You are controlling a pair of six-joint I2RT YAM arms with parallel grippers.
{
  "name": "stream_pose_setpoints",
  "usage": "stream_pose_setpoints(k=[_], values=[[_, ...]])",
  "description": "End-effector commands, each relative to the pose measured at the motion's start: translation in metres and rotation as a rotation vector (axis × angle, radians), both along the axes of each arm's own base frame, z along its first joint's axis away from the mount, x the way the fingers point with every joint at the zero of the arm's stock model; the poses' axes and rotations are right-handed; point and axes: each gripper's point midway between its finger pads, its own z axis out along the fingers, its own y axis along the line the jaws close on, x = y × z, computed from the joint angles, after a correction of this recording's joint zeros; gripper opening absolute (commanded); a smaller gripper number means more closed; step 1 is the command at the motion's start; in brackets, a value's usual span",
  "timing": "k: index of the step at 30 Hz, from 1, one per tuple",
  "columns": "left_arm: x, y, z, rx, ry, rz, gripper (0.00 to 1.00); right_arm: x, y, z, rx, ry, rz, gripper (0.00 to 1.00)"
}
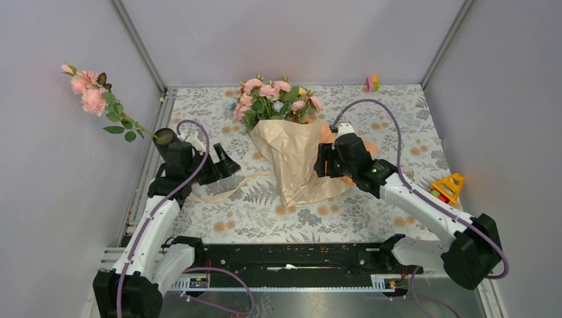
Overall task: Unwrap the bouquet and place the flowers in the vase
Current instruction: Unfold the wrapping paper at the center of the board.
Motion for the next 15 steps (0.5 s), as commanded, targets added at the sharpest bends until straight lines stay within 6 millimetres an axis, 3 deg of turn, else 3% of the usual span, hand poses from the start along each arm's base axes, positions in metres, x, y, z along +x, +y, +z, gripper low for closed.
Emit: stream_pose_setpoints(k=[1, 6, 11, 15], values=[[0.014, -0.026, 0.02, -0.087, -0.089, -0.052, 0.94, -0.022, 0.057, -0.027, 0.175, 0.147, 0.209, 0.61], [0.023, -0.062, 0.013, -0.13, -0.074, -0.094, 0.94, -0.026, 0.073, -0.054, 0.236, 0.237, 0.196, 0.56], [0.036, -0.104, -0.004, -0.131, -0.033, -0.148, 0.93, -0.027, 0.071, -0.08, 0.201, 0.31, 0.159, 0.52], [0.047, -0.134, -0.021, -0.115, 0.017, -0.192, 0.84, -0.027, 0.061, -0.097, 0.139, 0.343, 0.112, 0.52]])
